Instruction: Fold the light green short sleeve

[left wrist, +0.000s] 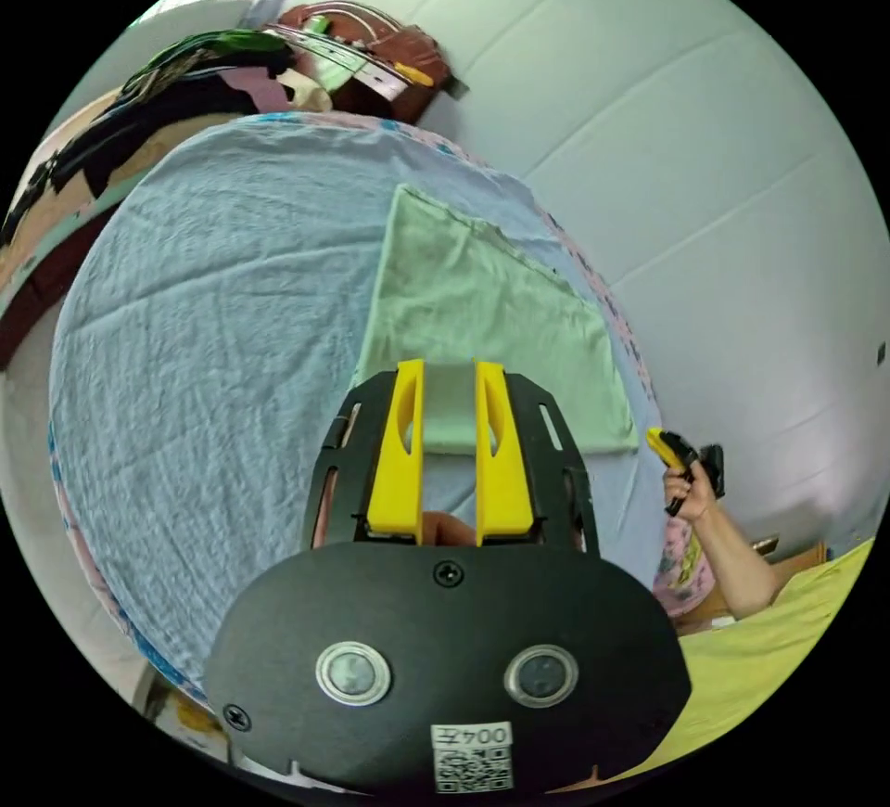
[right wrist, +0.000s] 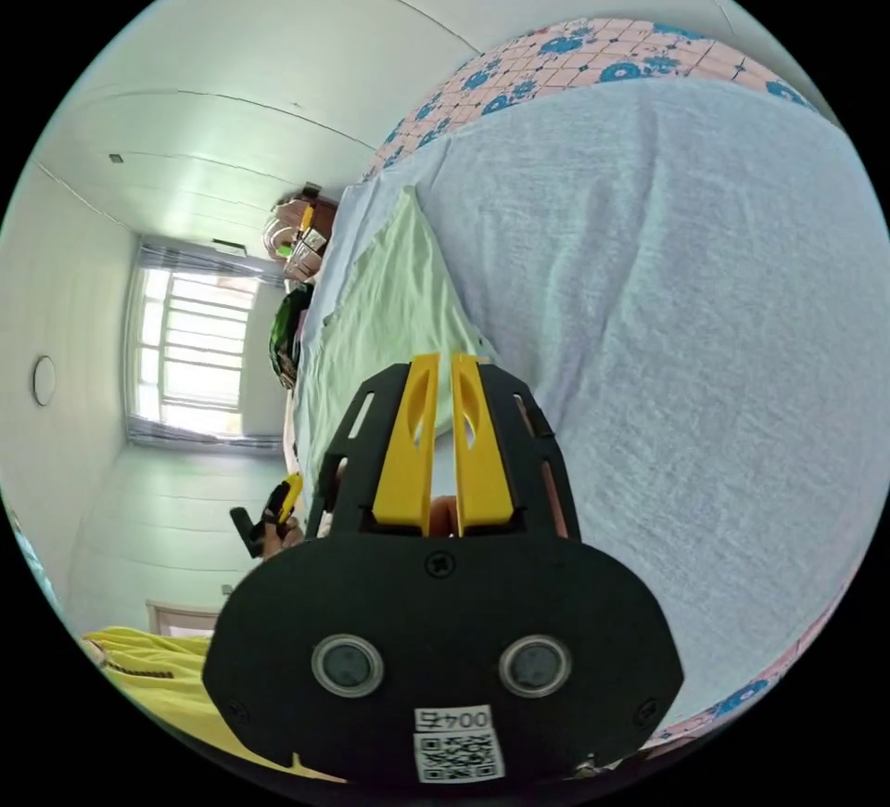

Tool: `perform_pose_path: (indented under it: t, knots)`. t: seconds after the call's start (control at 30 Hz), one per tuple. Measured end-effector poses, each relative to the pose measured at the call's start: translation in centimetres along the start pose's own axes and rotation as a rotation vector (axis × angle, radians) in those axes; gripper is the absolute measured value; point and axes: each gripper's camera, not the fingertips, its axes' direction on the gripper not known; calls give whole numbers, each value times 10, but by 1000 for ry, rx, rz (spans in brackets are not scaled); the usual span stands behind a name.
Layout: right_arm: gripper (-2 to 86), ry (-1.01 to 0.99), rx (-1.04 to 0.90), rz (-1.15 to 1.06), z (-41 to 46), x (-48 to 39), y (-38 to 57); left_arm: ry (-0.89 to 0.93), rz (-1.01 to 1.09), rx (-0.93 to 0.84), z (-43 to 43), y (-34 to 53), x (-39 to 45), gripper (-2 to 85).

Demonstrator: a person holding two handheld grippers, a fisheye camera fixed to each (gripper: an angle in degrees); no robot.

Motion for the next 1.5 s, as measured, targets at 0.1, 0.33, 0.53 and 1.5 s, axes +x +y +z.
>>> perform_pose_path:
  t: [0.1, 0.33, 0.53, 1.5]
  knots:
    - [8, 68, -22, 6, 12, 5, -4, -53, -21, -123, 30, -13, 20, 90]
    - [60, 4, -38, 74, -8, 32, -8, -12, 12, -70, 9, -23, 102, 100]
    - [91, -108, -75, 199, -8, 55, -11, -44, 447, -148, 43, -9, 281, 98]
    - [172, -397, -230, 18, -39, 56, -109, -451, 1211, -15, 157, 114, 747, 18]
